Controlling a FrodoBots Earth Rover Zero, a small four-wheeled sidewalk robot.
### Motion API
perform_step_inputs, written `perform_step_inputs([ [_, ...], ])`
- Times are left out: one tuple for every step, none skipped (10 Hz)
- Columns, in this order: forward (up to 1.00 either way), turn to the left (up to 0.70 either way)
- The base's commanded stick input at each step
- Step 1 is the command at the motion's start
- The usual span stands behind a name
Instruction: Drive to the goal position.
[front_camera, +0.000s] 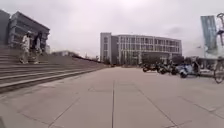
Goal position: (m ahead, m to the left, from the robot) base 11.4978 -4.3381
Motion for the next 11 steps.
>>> perform_step_inputs([
  [0.70,0.02],
  [0.70,0.01],
  [0.70,0.02],
  [0.70,0.01],
  [0.70,0.01],
  [0.70,0.01],
  [0.70,0.01],
  [0.70,0.01],
  [0.70,0.01],
  [0.70,0.01],
  [0.70,0.01],
])
